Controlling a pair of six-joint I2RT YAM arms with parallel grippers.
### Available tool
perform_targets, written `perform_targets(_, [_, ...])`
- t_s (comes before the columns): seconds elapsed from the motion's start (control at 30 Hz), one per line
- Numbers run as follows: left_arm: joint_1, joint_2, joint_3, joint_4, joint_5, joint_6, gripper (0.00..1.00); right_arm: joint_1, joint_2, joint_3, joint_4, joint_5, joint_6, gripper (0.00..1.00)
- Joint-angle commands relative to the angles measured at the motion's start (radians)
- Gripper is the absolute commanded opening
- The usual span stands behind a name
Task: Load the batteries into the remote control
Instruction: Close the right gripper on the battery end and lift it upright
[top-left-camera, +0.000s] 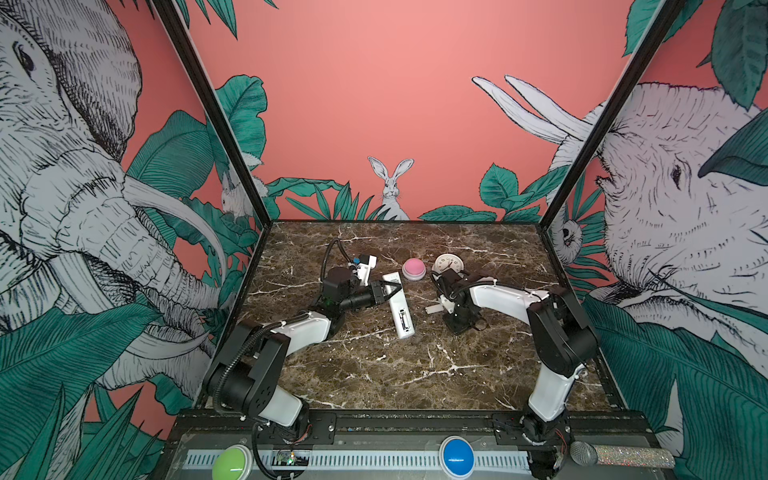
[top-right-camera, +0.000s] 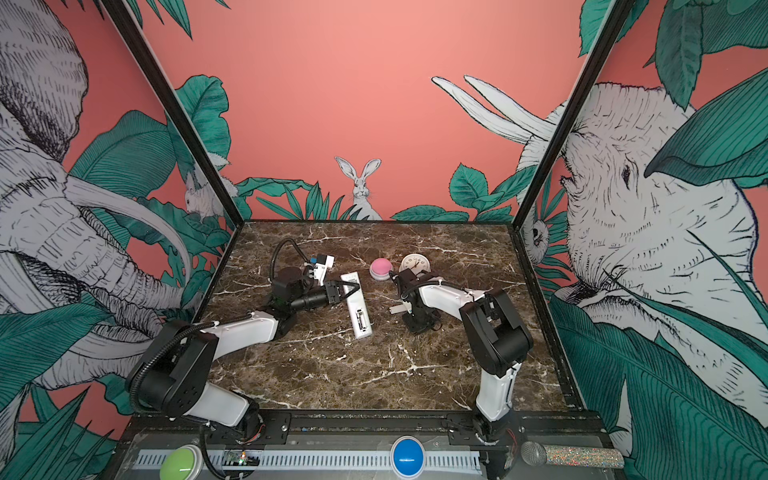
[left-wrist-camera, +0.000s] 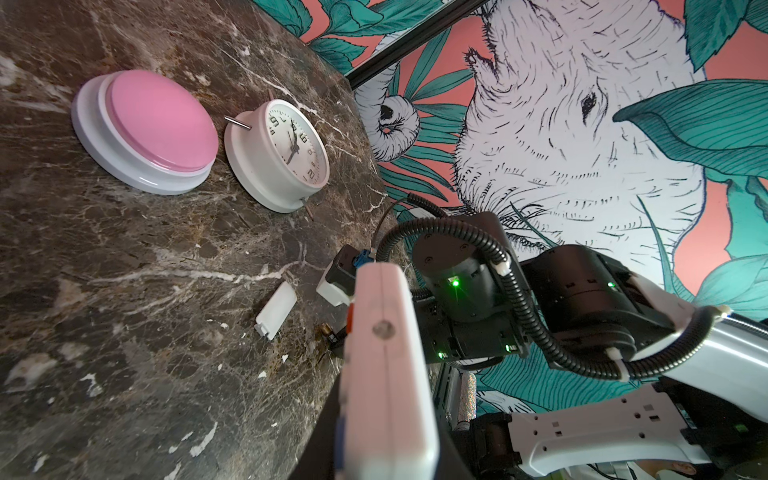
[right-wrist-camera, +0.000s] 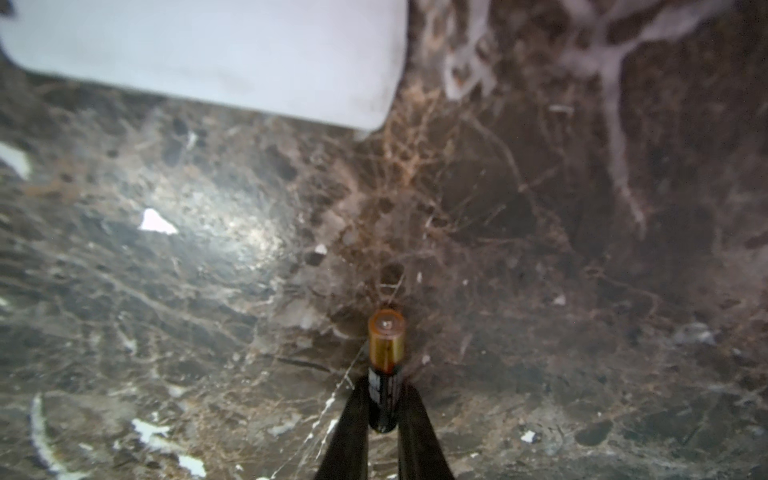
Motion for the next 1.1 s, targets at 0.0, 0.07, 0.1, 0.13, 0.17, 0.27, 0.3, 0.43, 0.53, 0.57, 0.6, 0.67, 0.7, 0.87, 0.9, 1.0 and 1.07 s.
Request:
perform_targets(0.0, [0.005, -0.026, -0.014, 0.037, 0.019, 0.007, 0.00, 0.028, 0.007, -0.042, -0.017, -0.045, 0.064, 0.16])
perform_targets(0.07, [0.005, -0.028, -0.016, 0.036, 0.022, 0.012, 0.00, 0.032, 0.012, -0.045, -0.013, -0.048, 0.072, 0.16])
perform_targets(0.1, [0.006, -0.029, -0.017, 0.033, 0.021, 0.014, 0.00, 0.031, 0.015, -0.047, -0.012, -0.048, 0.075, 0.16])
perform_targets(0.13, [0.007, -0.030, -0.016, 0.032, 0.022, 0.015, 0.00, 0.033, 0.017, -0.048, -0.010, -0.047, 0.078, 0.17])
perform_targets(0.17, [0.007, -0.031, -0.017, 0.031, 0.022, 0.018, 0.00, 0.034, 0.018, -0.048, -0.008, -0.047, 0.081, 0.18])
perform_targets(0.27, [0.006, -0.032, -0.016, 0.031, 0.019, 0.018, 0.00, 0.034, 0.016, -0.043, -0.009, -0.045, 0.086, 0.24])
perform_targets(0.3, [0.007, -0.032, -0.016, 0.030, 0.019, 0.018, 0.00, 0.034, 0.013, -0.041, -0.009, -0.044, 0.086, 0.26])
perform_targets(0.43, [0.007, -0.028, -0.014, 0.034, 0.020, 0.018, 0.00, 0.034, 0.012, -0.023, -0.012, -0.044, 0.086, 0.34])
perform_targets(0.53, [0.007, -0.028, -0.015, 0.034, 0.020, 0.017, 0.00, 0.034, 0.017, -0.008, -0.012, -0.045, 0.080, 0.38])
perform_targets(0.57, [0.007, -0.028, -0.015, 0.032, 0.020, 0.017, 0.00, 0.034, 0.021, 0.000, -0.014, -0.043, 0.077, 0.38])
perform_targets(0.6, [0.007, -0.028, -0.014, 0.032, 0.021, 0.017, 0.00, 0.034, 0.025, 0.008, -0.017, -0.042, 0.075, 0.38])
perform_targets(0.67, [0.007, -0.028, -0.014, 0.031, 0.020, 0.017, 0.00, 0.034, 0.036, 0.025, -0.019, -0.039, 0.071, 0.38])
perform_targets(0.7, [0.007, -0.029, -0.015, 0.031, 0.020, 0.017, 0.00, 0.034, 0.041, 0.034, -0.021, -0.037, 0.070, 0.38])
perform_targets(0.87, [0.007, -0.034, -0.016, 0.025, 0.015, 0.018, 0.00, 0.030, 0.079, 0.090, -0.032, -0.026, 0.050, 0.37])
perform_targets(0.9, [0.007, -0.035, -0.016, 0.024, 0.015, 0.018, 0.00, 0.028, 0.082, 0.095, -0.032, -0.025, 0.048, 0.37])
perform_targets(1.0, [0.007, -0.040, -0.016, 0.013, 0.014, 0.023, 0.00, 0.022, 0.091, 0.109, -0.032, -0.024, 0.044, 0.36])
perform_targets(1.07, [0.007, -0.042, -0.014, 0.006, 0.012, 0.028, 0.00, 0.017, 0.093, 0.116, -0.032, -0.022, 0.042, 0.36])
